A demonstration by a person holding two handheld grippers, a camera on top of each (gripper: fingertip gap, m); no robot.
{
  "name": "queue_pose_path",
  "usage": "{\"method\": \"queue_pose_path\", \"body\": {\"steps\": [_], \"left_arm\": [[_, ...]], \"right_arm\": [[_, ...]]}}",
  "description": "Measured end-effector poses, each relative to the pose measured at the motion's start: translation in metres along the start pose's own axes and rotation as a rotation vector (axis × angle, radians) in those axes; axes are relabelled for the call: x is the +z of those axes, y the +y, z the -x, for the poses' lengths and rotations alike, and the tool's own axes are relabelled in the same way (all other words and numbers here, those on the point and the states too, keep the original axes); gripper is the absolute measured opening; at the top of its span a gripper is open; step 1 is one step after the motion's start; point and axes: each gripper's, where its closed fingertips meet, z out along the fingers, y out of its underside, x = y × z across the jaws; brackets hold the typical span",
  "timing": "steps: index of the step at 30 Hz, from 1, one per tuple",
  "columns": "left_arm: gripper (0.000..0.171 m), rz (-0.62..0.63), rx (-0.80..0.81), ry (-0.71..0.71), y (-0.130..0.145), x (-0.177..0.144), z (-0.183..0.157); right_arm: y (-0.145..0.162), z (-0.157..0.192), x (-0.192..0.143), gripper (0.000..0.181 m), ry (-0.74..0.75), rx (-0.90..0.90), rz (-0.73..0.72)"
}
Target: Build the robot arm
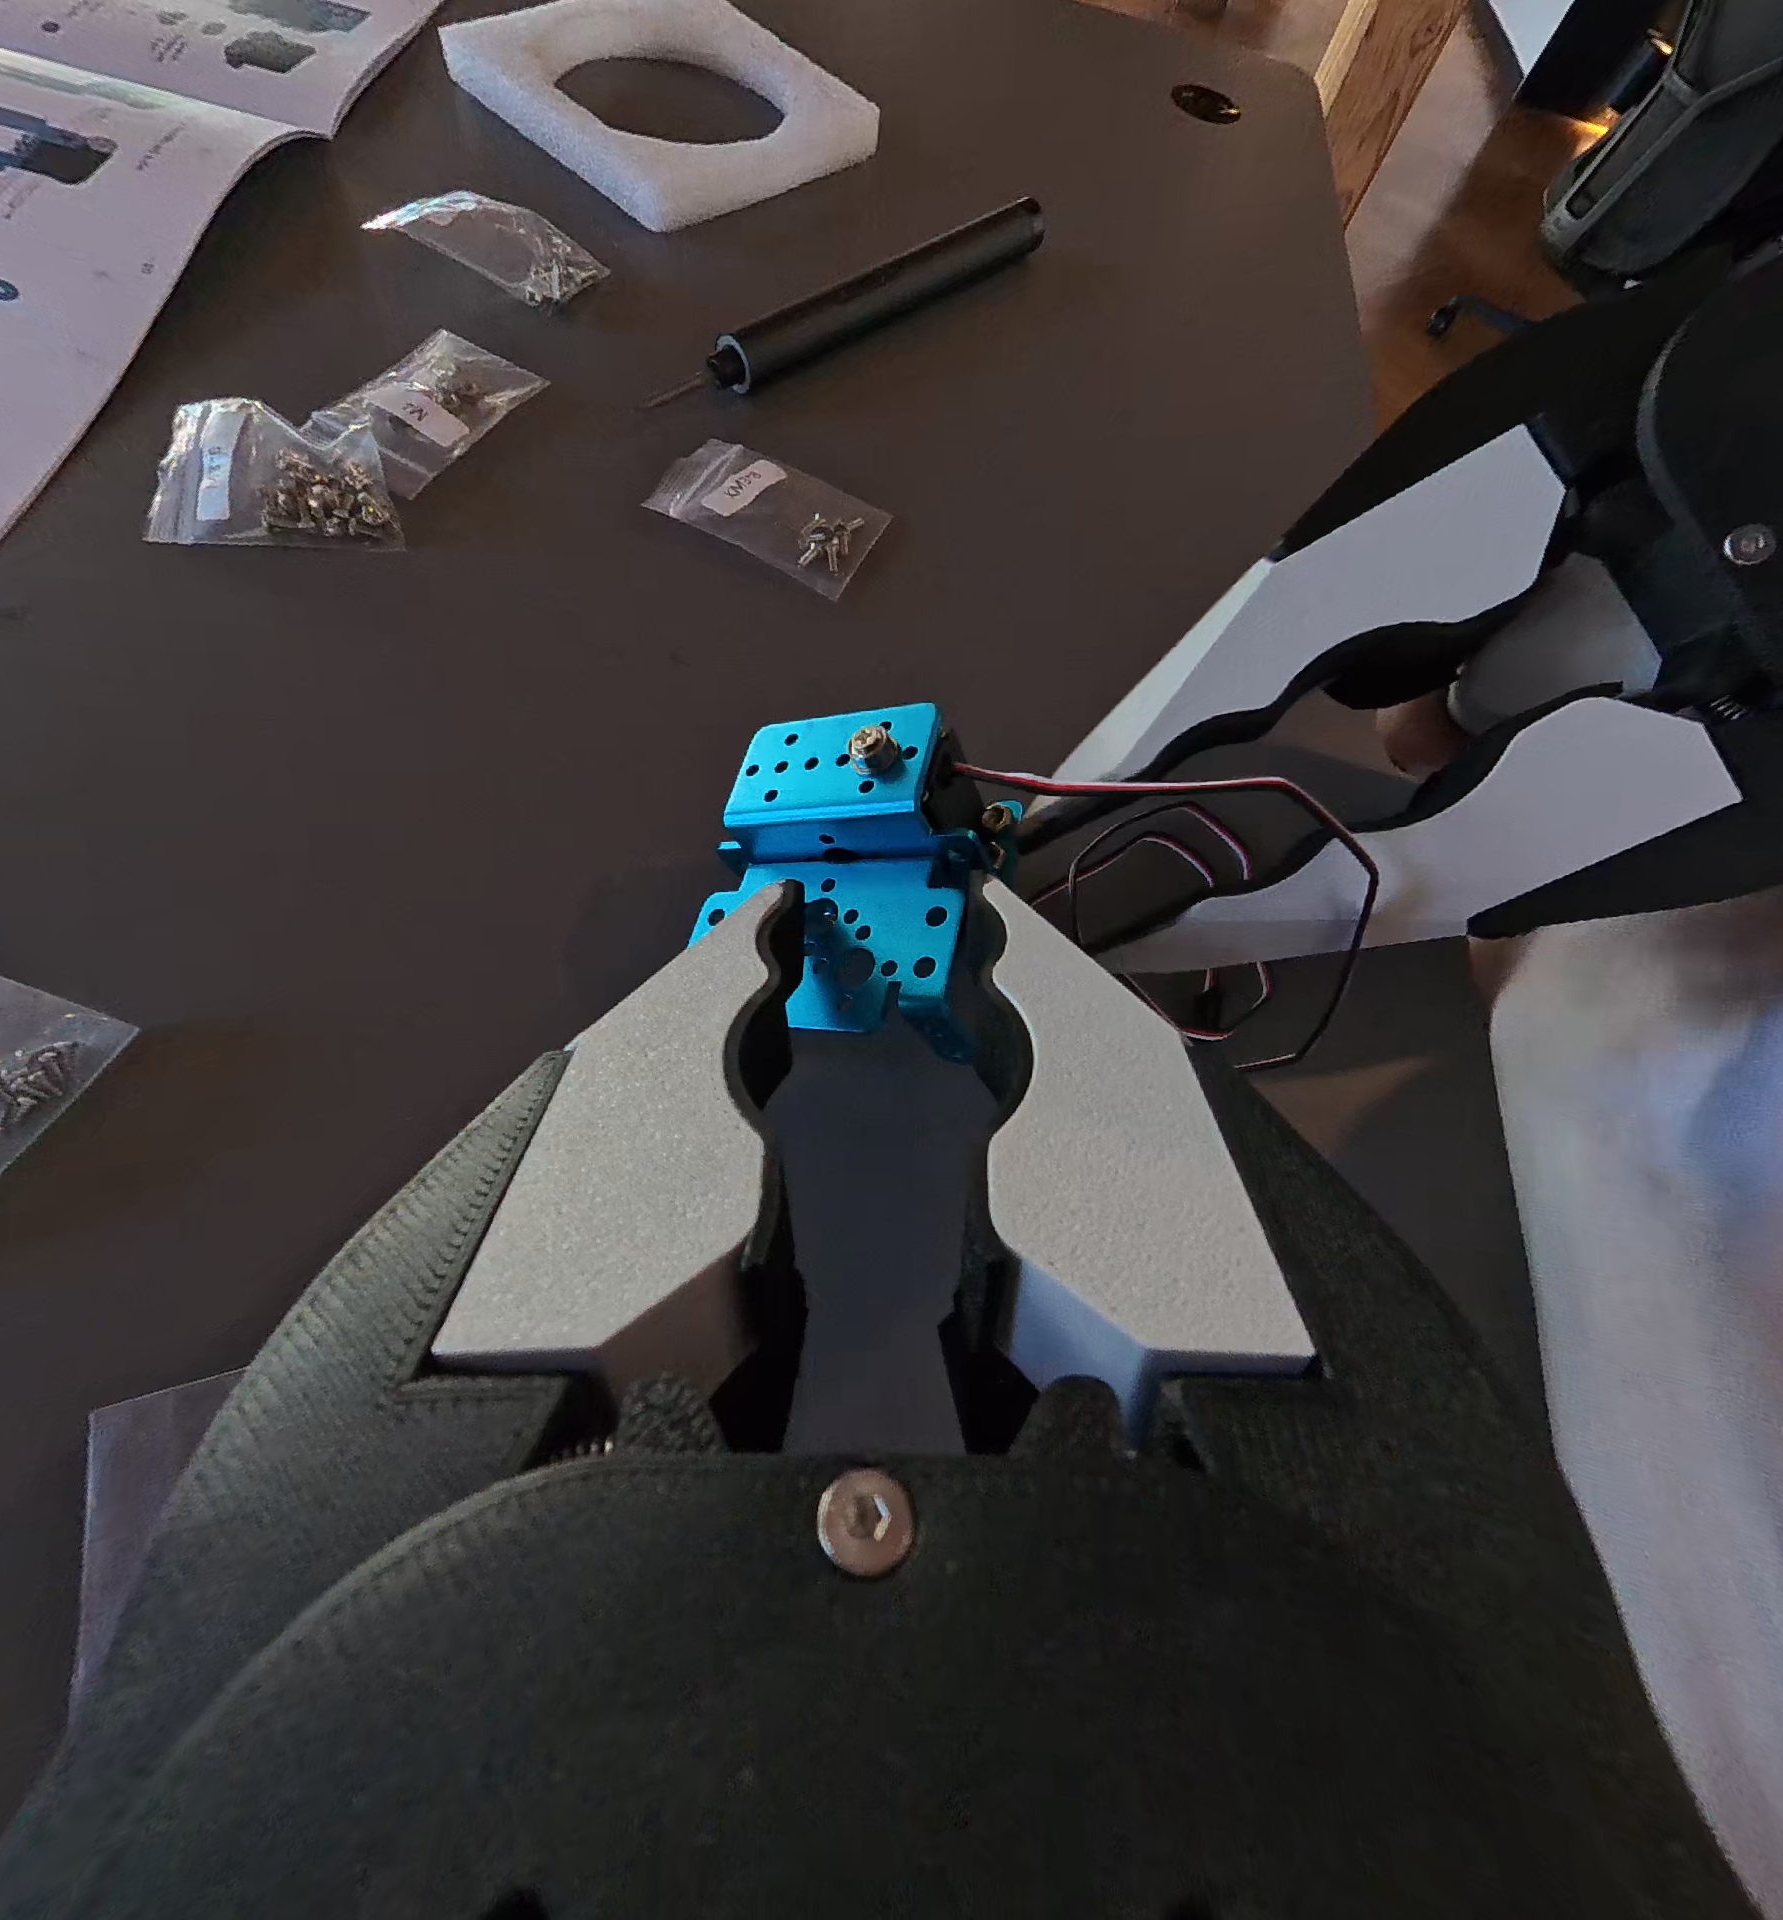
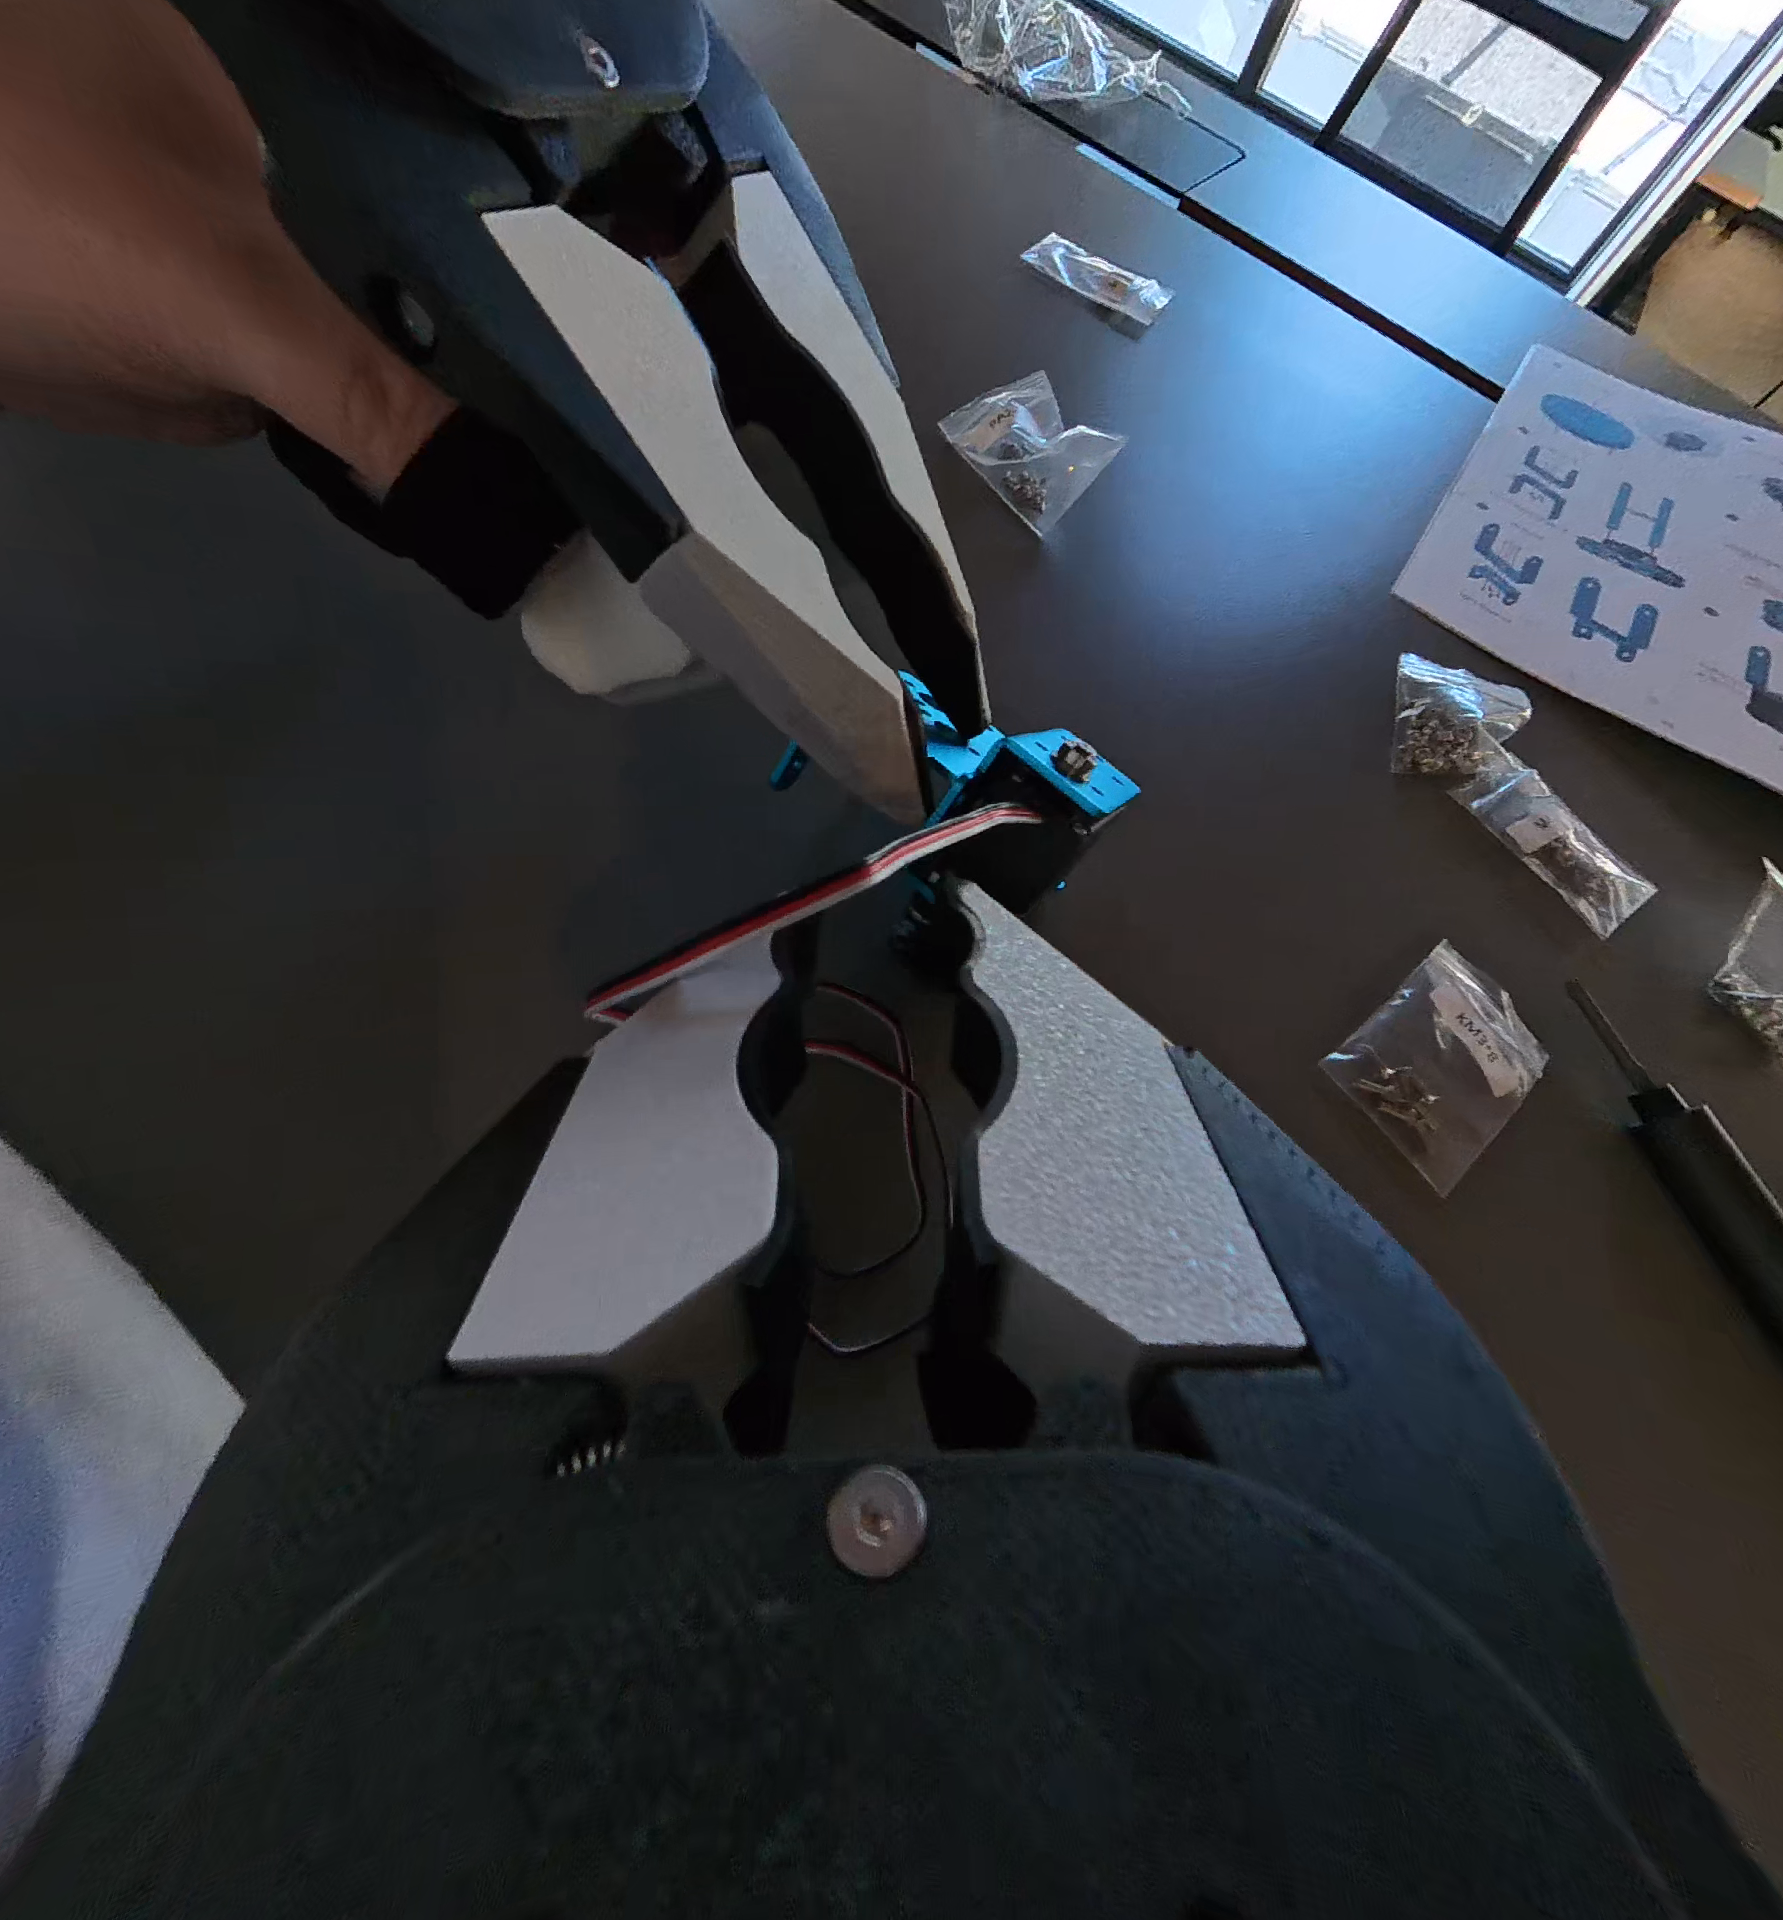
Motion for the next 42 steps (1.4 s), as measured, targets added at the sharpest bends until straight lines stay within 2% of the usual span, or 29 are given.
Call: {"method": "queue_pose_path", "body": {"steps": [6, 9, 19, 25, 32, 42], "left_arm": [[0.030, -0.001, 0.003, -0.003, 0.000, 0.000, 0.000], [0.030, 0.000, 0.004, -0.003, 0.000, 0.000, 0.000], [0.025, -0.002, 0.007, -0.002, 0.000, -0.001, -0.001], [0.025, -0.002, 0.005, 0.002, 0.000, 0.000, -0.001], [0.025, 0.004, 0.024, -0.006, 0.000, 0.001, -0.002], [0.025, 0.005, 0.021, -0.010, 0.000, 0.001, -0.001]], "right_arm": [[-0.002, 0.009, 0.002, 0.023, -0.038, -0.016, 0.005], [-0.003, 0.000, -0.001, 0.023, 0.014, -0.022, -0.005], [-0.002, 0.009, 0.004, 0.023, -0.021, -0.053, 0.019], [-0.001, 0.000, 0.001, 0.024, 0.016, -0.032, 0.012], [-0.001, 0.012, 0.005, 0.022, -0.026, -0.065, 0.027], [0.004, 0.000, 0.004, 0.025, 0.041, -0.071, 0.053]]}}
